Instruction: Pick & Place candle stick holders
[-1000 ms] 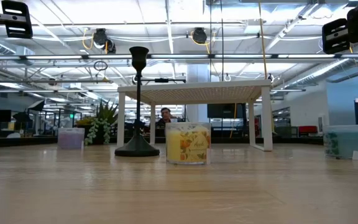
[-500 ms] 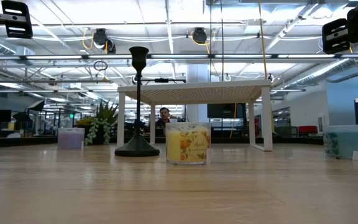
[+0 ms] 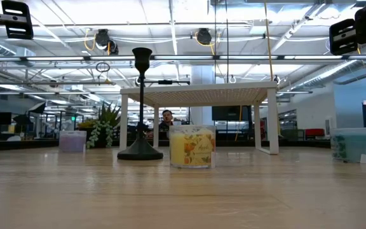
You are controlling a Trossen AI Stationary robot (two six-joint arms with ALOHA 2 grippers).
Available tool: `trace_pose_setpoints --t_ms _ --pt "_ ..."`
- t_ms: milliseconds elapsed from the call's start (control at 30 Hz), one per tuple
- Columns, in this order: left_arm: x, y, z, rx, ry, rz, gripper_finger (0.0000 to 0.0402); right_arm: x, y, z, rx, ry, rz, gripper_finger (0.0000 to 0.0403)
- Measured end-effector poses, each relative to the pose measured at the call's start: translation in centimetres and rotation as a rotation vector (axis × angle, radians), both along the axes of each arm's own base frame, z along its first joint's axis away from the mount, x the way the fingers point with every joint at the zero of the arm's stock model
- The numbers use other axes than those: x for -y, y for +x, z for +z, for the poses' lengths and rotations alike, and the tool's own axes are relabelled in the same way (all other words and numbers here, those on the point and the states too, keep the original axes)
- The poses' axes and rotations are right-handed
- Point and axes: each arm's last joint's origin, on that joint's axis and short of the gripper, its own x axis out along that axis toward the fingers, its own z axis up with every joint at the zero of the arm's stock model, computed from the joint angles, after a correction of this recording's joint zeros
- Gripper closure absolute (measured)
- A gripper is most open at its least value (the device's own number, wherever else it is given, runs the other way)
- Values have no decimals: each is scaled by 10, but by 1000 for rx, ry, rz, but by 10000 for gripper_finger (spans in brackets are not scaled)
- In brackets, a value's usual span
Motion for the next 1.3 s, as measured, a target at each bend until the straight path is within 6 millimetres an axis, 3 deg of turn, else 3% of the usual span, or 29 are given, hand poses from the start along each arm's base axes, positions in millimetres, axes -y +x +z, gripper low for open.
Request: trace_pose_setpoints --t_ms 800,1033,1300 --pt "0 0 0 18 8 1 273 0 0 0 0 1 0 264" --pt "0 0 3 78 29 12 273 0 0 2 -274 408 75 264" --pt "0 0 3 -87 -95 -7 273 0 0 1 -337 482 86 264"
